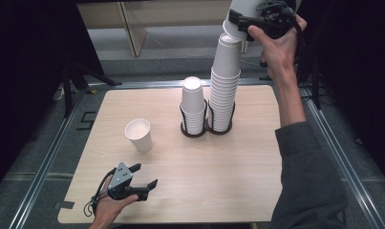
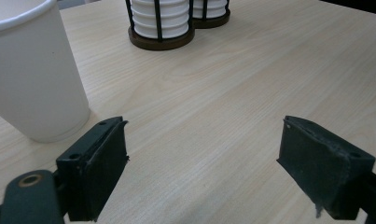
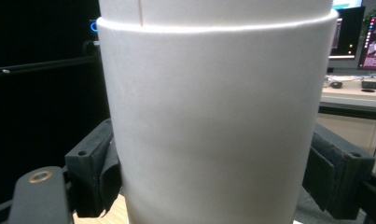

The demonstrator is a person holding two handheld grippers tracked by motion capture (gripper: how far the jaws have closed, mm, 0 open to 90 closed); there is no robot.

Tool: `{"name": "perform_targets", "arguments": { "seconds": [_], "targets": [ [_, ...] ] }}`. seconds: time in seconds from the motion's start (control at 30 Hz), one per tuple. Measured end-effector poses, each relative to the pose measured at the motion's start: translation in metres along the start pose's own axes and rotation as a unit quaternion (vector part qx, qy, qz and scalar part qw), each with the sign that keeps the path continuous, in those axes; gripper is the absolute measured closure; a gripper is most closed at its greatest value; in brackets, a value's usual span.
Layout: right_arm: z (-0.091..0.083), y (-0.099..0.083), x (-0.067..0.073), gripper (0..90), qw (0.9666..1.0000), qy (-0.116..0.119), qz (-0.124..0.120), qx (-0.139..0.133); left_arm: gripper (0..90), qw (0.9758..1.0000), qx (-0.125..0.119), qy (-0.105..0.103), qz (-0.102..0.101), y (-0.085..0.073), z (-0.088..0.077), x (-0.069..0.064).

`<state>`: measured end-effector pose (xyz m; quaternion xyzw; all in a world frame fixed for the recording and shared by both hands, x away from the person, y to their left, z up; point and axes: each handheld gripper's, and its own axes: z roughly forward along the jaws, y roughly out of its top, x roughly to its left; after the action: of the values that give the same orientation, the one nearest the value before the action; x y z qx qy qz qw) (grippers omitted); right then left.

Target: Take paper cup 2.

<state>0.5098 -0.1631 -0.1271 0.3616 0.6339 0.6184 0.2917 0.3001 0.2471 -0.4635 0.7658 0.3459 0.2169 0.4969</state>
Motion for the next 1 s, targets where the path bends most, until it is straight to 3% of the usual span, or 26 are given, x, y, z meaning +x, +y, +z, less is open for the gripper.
{"name": "perform_targets", "arguments": {
  "seconds": [0.07, 0.1, 0.13, 0.3, 0.4, 0.57, 0.67, 0.8, 0.9, 1.0],
  "targets": [
    [-0.009, -0.002, -0.002, 17.5, 1.0000, -0.003, -0.009, 0.002, 14.7, 1.0000, -0.002, 0.002, -0.001, 0.000, 0.000, 0.000],
    [-0.013, -0.003, -0.002, 17.5, 1.0000, -0.003, -0.006, 0.004, 14.7, 0.9999, 0.009, 0.004, 0.014, 0.001, -0.001, 0.001],
    [-0.018, -0.006, -0.004, 17.5, 0.9998, -0.006, -0.016, 0.005, 14.7, 0.9999, 0.008, 0.003, 0.013, 0.001, -0.001, 0.001],
    [-0.038, -0.019, -0.006, 17.5, 0.9999, 0.002, -0.016, 0.006, 14.7, 0.9999, 0.004, 0.001, 0.015, 0.001, 0.000, 0.001],
    [-0.050, -0.030, -0.005, 17.5, 0.9997, 0.003, -0.023, 0.009, 14.7, 1.0000, 0.001, -0.002, 0.003, 0.000, 0.001, 0.001],
    [-0.066, -0.057, -0.002, 17.5, 0.9989, 0.018, -0.038, 0.022, 14.7, 1.0000, 0.001, -0.003, 0.003, -0.001, 0.001, 0.001],
    [-0.074, -0.074, 0.001, 17.5, 0.9989, 0.028, -0.027, 0.025, 14.7, 1.0000, -0.001, -0.002, 0.004, -0.001, 0.002, 0.001],
    [-0.077, -0.097, 0.002, 17.5, 0.9985, 0.034, -0.027, 0.033, 14.7, 1.0000, -0.002, 0.000, 0.006, -0.001, 0.003, 0.001],
    [-0.077, -0.113, 0.005, 17.5, 0.9982, 0.041, -0.015, 0.042, 14.7, 0.9998, 0.006, 0.004, 0.020, 0.000, 0.002, 0.002],
    [-0.076, -0.129, 0.008, 17.5, 0.9975, 0.049, -0.013, 0.049, 14.7, 0.9999, 0.000, 0.001, 0.016, -0.001, 0.003, 0.002]
  ]
}}
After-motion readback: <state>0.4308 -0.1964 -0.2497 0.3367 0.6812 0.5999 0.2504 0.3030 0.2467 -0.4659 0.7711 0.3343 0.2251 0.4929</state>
